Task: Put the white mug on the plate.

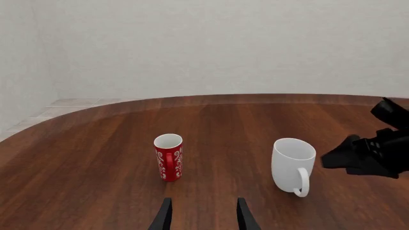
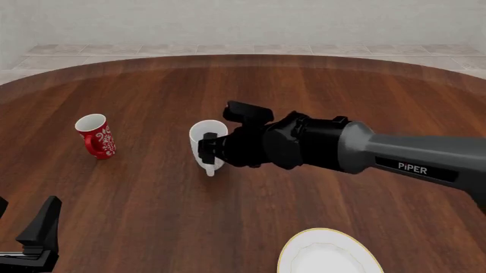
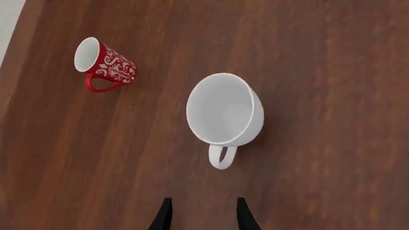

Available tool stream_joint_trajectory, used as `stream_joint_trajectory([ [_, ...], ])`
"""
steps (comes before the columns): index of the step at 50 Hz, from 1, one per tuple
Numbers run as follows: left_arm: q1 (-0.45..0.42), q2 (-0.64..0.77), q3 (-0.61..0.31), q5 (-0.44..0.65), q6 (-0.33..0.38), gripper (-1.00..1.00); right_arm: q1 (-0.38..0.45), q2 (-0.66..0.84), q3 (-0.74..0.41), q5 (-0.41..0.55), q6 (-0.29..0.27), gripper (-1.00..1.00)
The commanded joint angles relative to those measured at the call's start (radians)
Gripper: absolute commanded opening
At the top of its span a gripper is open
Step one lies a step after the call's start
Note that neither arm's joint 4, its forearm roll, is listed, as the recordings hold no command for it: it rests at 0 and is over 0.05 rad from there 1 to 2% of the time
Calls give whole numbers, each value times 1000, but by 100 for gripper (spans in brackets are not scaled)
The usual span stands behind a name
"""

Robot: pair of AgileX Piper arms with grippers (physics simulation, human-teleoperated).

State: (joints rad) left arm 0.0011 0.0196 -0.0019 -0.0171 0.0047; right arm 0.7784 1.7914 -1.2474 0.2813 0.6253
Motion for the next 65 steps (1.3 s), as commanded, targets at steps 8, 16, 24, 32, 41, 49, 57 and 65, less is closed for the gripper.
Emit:
stream_joint_trajectory([
  [8,0,0,0,0,0,100,-21,64,-46,-2,-17,100],
  [16,0,0,0,0,0,100,-26,102,-70,-8,-19,100],
  [24,0,0,0,0,0,100,-29,139,-86,-17,-20,100],
  [32,0,0,0,0,0,100,-26,172,-110,-19,-18,100],
  [41,0,0,0,0,0,100,-28,193,-120,-22,-19,100],
  [49,0,0,0,0,0,100,-27,207,-125,-25,-19,100],
  [57,0,0,0,0,0,100,-29,228,-145,-23,-21,100],
  [65,0,0,0,0,0,100,-30,249,-164,-21,-20,100],
])
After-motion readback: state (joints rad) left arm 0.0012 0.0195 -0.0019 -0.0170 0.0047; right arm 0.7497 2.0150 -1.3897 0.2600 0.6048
